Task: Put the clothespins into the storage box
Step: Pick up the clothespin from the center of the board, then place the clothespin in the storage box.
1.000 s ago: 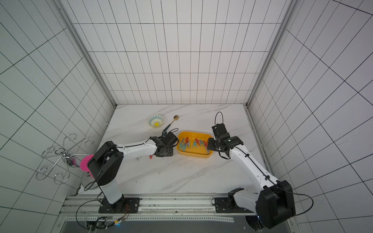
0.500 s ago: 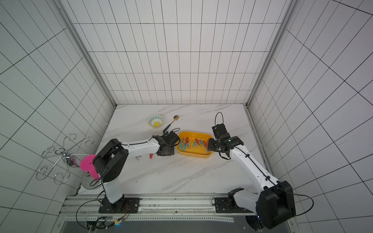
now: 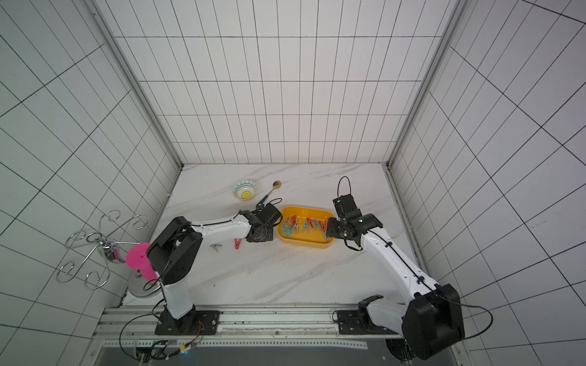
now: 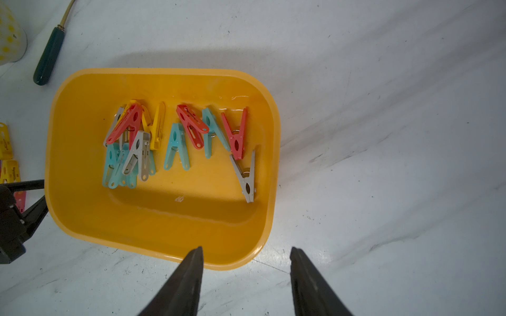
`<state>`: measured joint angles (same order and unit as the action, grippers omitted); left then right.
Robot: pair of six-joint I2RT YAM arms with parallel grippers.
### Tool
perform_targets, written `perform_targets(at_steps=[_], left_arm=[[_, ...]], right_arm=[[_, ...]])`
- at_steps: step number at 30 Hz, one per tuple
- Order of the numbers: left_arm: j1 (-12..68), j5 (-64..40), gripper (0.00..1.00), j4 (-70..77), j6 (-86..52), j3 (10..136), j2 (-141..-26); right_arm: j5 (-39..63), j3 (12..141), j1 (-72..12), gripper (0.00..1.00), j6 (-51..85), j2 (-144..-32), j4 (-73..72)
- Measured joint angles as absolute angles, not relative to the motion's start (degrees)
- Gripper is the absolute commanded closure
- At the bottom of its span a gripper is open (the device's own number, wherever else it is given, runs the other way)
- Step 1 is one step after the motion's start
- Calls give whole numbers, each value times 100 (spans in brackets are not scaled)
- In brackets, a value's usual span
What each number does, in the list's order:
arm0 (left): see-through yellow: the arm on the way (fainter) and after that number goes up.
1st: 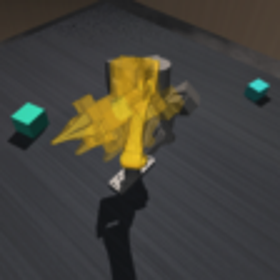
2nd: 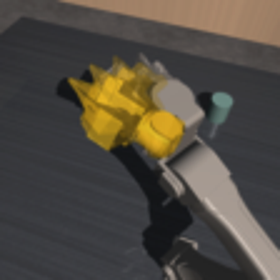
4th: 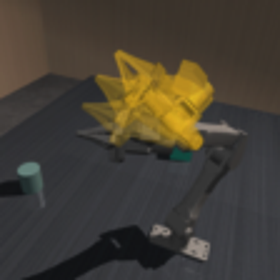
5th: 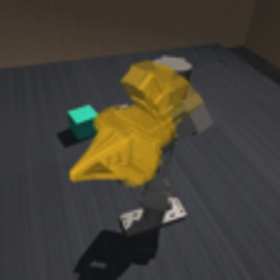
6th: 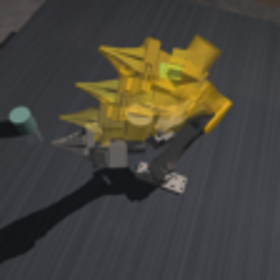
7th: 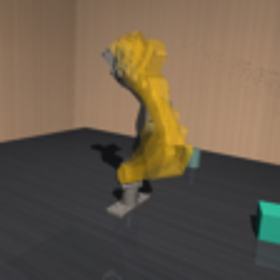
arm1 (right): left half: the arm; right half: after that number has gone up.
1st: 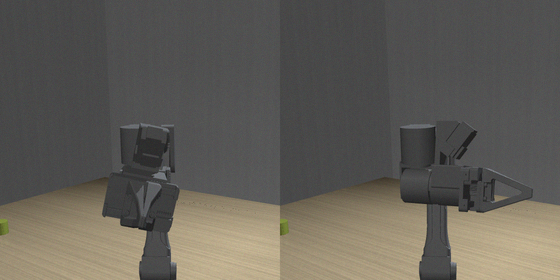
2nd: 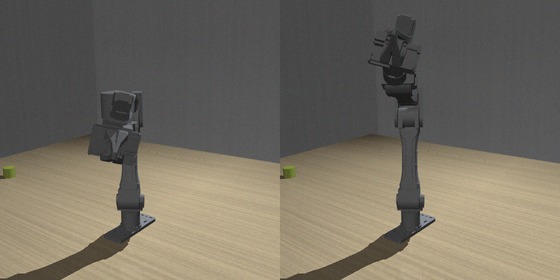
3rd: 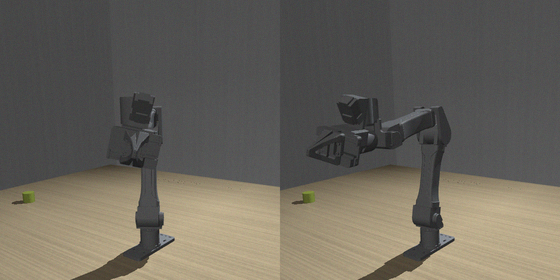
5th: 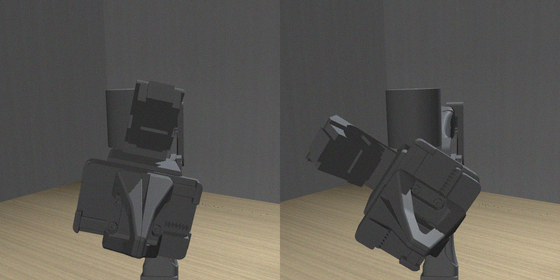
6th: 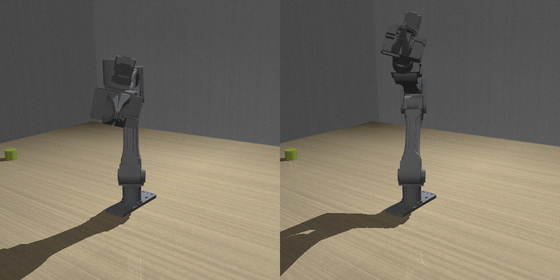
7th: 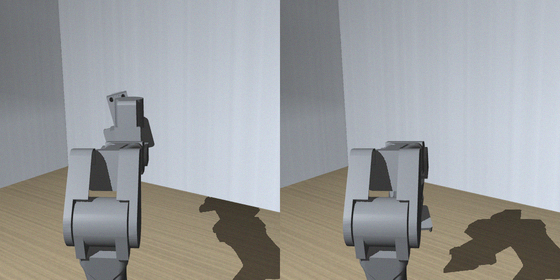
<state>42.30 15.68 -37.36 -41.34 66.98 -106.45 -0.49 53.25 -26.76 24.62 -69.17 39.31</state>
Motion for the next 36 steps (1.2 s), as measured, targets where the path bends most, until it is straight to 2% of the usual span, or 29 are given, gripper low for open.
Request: perform_targets(at_steps=[6, 13, 20, 27, 29, 33, 36], left_arm=[[4305, 1712, 96, -4001, -4053, 6897, -10189], [4849, 1785, 96, -4187, -3907, 7918, -10092], [5170, 1772, 96, -4228, -3787, 8949, -10971], [5142, 1553, 93, -4228, -3697, 9183, -12003], [5144, 1452, 89, -4226, -3693, 9192, -12140], [5144, 1365, 76, -4215, -3708, 9177, -12158], [5142, 1367, 72, -4200, -3704, 9085, -12011]], right_arm=[[-93, 5325, -2676, 45, 2460, -6917, 3933], [-141, 5325, -2676, 45, 2443, -7000, 3933], [-174, 5325, -2676, 45, 2440, -6989, 3933], [-183, 5325, -2676, 45, 2440, -6899, 3935], [-180, 5323, -2676, 45, 2443, -6899, 3935], [-180, 5315, -2676, 45, 2440, -6853, 3948], [-180, 5315, -2676, 45, 2443, -6794, 3951]])
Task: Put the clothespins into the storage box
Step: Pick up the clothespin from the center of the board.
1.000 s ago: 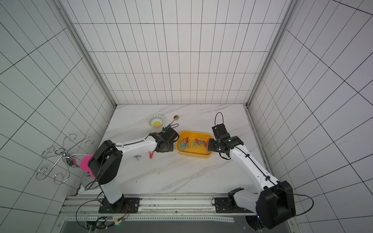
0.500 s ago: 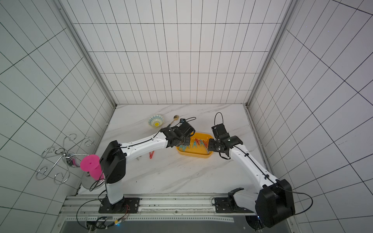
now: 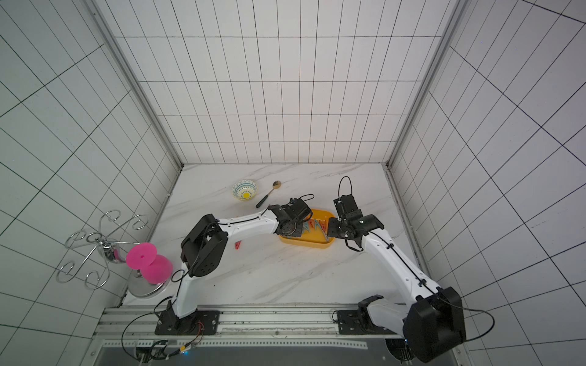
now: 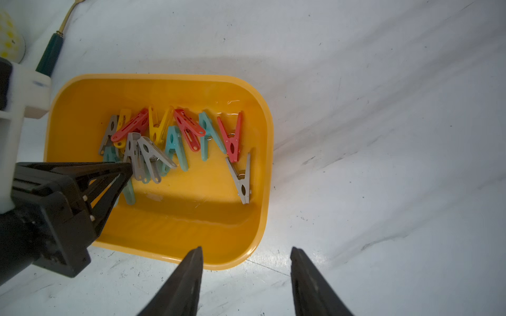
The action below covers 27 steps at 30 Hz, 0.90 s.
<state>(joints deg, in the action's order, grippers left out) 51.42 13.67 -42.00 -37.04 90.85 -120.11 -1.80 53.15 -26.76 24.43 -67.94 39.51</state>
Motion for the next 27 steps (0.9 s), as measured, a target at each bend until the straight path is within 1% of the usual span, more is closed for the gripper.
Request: perform_targets(at_steps=[4, 10, 15, 20, 24, 27], left_arm=[[5116, 1396, 68, -4248, -3701, 8914, -11498], [4941, 1564, 60, -4250, -3726, 8499, -10171], [4613, 1737, 58, -4224, -3811, 7465, -9096], [4377, 1822, 57, -4309, -3944, 6285, -8527], [4333, 1828, 53, -4311, -4176, 5430, -8097], [4333, 1911, 53, -4285, -4394, 4963, -7806]], right_arm=[[-180, 5315, -2676, 45, 2440, -6779, 3955], [-174, 5315, -2676, 45, 2440, -6781, 3966], [-174, 5315, -2676, 45, 2436, -6781, 3966], [-123, 5315, -2676, 45, 2436, -6781, 3940], [-67, 5315, -2687, 45, 2443, -6788, 3852], [-38, 5315, -2711, 45, 2445, -6812, 3811]])
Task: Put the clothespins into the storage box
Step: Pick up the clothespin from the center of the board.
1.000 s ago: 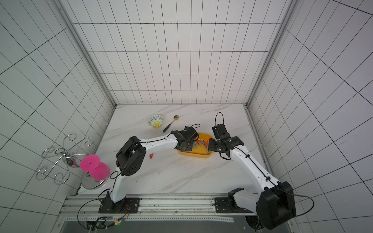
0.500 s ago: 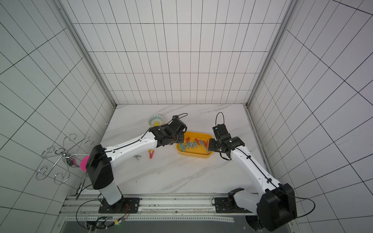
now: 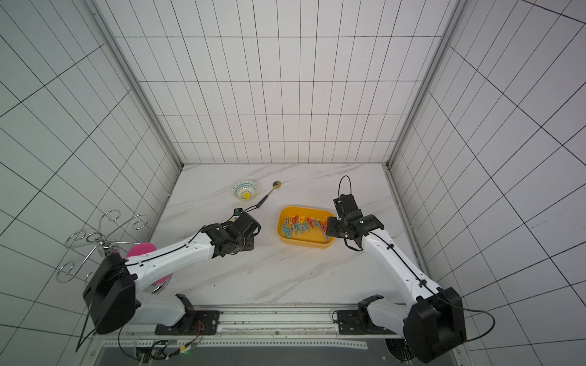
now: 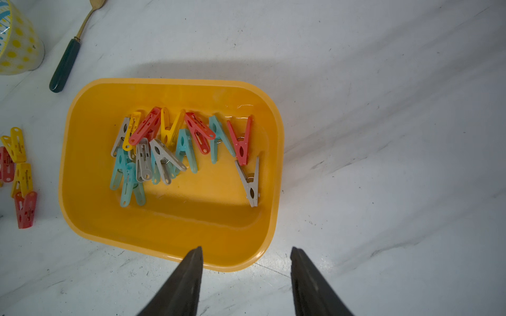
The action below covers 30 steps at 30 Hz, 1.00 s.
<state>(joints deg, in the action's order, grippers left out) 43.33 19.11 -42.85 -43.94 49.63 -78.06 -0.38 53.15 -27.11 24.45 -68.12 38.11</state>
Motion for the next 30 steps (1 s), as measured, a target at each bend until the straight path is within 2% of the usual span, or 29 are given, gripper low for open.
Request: perform_targets(at_steps=[7, 18, 30], left_arm=[[4237, 2036, 55, -4049, -4670, 4401, -7714], [3747, 1966, 59, -3492, -4523, 4298, -8224], [3555, 1831, 64, -3127, -4259, 4298, -8792]], right_arm=[[-23, 5290, -2735, 45, 2447, -6836, 3747], [-25, 5282, -2740, 45, 2445, -6801, 3756], [-21, 5282, -2742, 45, 2447, -6770, 3760]])
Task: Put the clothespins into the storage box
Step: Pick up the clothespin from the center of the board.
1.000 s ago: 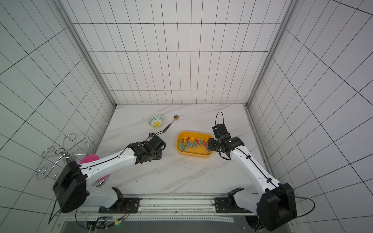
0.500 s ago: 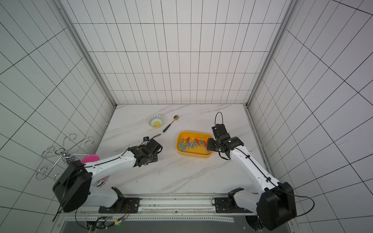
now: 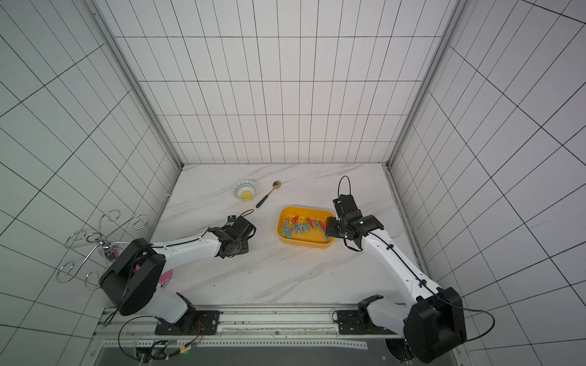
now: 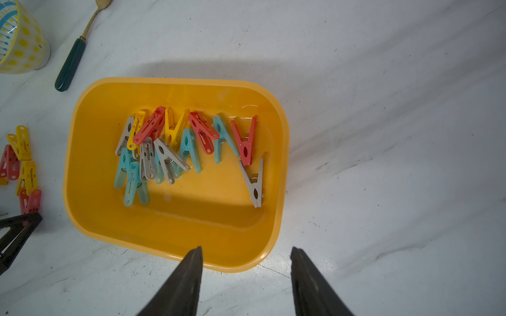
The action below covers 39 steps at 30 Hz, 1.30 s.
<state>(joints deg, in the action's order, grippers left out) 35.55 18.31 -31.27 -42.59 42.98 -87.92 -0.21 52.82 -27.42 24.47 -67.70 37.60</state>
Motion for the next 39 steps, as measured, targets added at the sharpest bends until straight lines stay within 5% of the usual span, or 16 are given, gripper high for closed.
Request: perform_targets(at_steps=[24, 39], left_arm=[[3581, 1741, 84, -2873, -3979, 4390, -8956], [5391, 1673, 83, -3726, -4211, 6265, -8453]], right_arm=[[-30, 5118, -2742, 44, 2473, -6593, 3767], [-237, 5118, -2696, 43, 2469, -6499, 3927]])
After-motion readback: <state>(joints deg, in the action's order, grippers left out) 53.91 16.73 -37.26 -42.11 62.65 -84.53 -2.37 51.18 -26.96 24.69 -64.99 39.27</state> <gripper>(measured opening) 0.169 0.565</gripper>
